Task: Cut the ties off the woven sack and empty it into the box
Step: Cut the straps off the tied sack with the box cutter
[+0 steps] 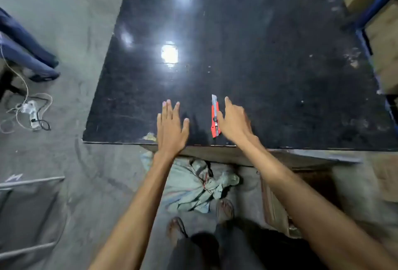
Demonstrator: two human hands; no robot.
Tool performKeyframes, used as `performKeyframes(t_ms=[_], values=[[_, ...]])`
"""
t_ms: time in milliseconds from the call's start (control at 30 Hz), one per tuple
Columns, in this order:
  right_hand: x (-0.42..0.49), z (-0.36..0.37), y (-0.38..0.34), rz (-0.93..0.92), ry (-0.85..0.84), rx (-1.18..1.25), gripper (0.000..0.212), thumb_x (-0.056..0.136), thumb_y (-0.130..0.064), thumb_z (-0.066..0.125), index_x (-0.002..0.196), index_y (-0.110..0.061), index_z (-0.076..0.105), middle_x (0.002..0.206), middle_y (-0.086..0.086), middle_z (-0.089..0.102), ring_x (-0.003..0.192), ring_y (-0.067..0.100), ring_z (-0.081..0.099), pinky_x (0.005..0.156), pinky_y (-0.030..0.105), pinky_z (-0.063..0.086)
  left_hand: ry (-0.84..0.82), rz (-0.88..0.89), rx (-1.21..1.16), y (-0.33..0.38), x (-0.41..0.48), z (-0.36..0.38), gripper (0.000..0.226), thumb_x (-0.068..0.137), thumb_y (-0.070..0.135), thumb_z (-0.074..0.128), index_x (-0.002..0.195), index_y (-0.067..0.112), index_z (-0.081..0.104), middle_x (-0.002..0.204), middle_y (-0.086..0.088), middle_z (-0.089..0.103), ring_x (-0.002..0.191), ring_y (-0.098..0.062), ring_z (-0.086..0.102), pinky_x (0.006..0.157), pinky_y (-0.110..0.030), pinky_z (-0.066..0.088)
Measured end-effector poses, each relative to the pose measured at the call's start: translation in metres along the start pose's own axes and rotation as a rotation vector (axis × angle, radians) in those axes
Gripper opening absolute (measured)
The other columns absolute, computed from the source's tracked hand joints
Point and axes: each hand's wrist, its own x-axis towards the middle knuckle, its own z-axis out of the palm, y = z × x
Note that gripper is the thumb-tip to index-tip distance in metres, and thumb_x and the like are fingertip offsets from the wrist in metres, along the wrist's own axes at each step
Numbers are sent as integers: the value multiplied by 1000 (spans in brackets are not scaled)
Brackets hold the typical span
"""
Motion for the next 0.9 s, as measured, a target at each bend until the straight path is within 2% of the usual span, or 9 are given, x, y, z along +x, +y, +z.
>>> performKeyframes(t_ms=[67, 133, 267, 433, 600, 733, 867, 900], values=[[17, 35, 10, 50, -17, 21, 43, 98, -32, 52, 126, 0, 51, 116, 26, 64, 110, 43, 60, 81, 44, 48, -48, -65, 49, -16, 5, 33, 63, 104, 37, 33, 159, 11, 20, 168, -15, 7, 157, -26, 1, 126, -47, 8], [28, 72, 20, 109, 4, 30, 48, 94, -43, 58, 116, -1, 54, 118, 24, 62, 111, 43, 59, 83, 45, 49, -98, -95, 100, -34, 3, 68, 67, 101, 43, 22, 160, 13, 16, 169, -13, 4, 157, -25, -2, 126, -47, 6], [49, 117, 30, 128, 149, -194, 61, 89, -58, 56, 116, -3, 54, 118, 19, 63, 108, 40, 61, 86, 49, 45, -22, -46, 211, -52, 1, 114, 64, 105, 42, 22, 161, 14, 12, 169, -14, 2, 156, -31, -1, 125, -51, 6], [74, 123, 30, 169, 153, -232, 54, 91, -50, 51, 118, -4, 53, 119, 18, 66, 104, 38, 66, 90, 47, 42, -5, -18, 288, -56, 3, 120, 63, 106, 40, 25, 161, 13, 13, 168, -17, 6, 156, -35, 3, 124, -51, 8], [69, 97, 31, 154, 0, -165, 52, 92, -46, 52, 119, -2, 56, 123, 22, 66, 113, 42, 62, 91, 46, 48, -88, -11, 258, -55, 3, 109, 65, 106, 43, 22, 161, 12, 7, 168, -18, 0, 155, -36, -2, 123, -51, 3], [22, 89, 38, 241, -48, 7, 44, 95, -40, 50, 120, -3, 54, 121, 24, 65, 111, 44, 62, 85, 44, 49, -181, -8, 203, -55, 6, 100, 68, 106, 45, 25, 161, 13, 1, 168, -18, -8, 155, -35, -9, 124, -51, -1], [-63, 105, 44, 293, 39, 170, 29, 97, -23, 48, 121, -6, 49, 108, 28, 65, 99, 46, 63, 72, 41, 45, -252, 83, 191, -72, -6, 86, 70, 106, 46, 27, 161, 16, -3, 167, -16, -14, 155, -32, -13, 125, -47, -3], [-88, 112, 43, 307, 67, 198, 28, 97, -22, 47, 122, -8, 48, 103, 25, 64, 95, 45, 62, 71, 42, 48, -282, 114, 207, -79, -10, 81, 70, 106, 47, 26, 161, 17, -5, 167, -15, -16, 155, -31, -15, 125, -46, -3]])
